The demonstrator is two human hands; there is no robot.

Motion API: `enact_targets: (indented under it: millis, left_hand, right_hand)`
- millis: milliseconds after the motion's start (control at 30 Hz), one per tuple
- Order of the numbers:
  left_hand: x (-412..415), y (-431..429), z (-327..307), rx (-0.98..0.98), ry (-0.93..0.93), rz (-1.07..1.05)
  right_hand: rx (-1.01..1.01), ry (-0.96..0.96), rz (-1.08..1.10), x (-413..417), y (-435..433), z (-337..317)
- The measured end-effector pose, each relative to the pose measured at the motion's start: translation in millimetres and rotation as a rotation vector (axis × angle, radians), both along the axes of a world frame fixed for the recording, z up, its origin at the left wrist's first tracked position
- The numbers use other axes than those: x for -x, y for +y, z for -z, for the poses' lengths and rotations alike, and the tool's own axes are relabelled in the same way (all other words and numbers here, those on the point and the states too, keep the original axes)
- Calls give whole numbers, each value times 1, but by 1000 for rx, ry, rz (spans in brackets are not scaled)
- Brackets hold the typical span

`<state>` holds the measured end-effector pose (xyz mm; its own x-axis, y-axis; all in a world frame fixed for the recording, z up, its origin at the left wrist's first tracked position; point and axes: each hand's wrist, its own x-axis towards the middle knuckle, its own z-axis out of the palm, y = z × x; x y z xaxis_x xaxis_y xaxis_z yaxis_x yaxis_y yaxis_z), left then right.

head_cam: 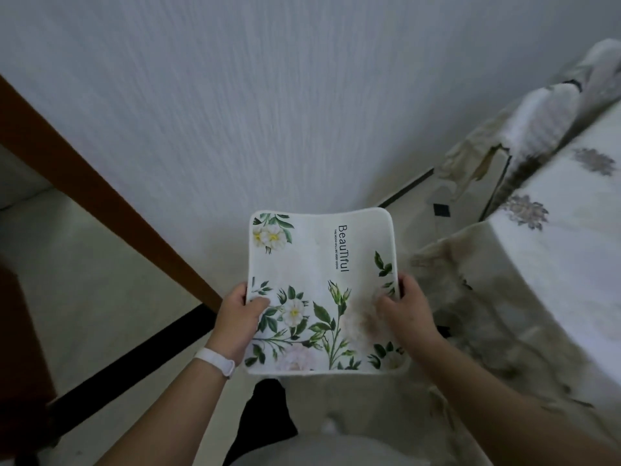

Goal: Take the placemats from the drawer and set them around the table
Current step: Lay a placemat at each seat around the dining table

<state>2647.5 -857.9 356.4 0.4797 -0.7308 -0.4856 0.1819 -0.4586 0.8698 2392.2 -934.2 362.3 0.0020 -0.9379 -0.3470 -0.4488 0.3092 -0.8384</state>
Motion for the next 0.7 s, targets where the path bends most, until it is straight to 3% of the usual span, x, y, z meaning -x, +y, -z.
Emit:
enact_targets:
  millis: [433,700]
  left_hand:
    - [-70,-248,-21,76,59,420]
    - [-46,-356,-32,120,-17,679]
  right_hand:
    - [128,68,389,-47,-140,-43]
    - [146,62,600,-29,-188,-59]
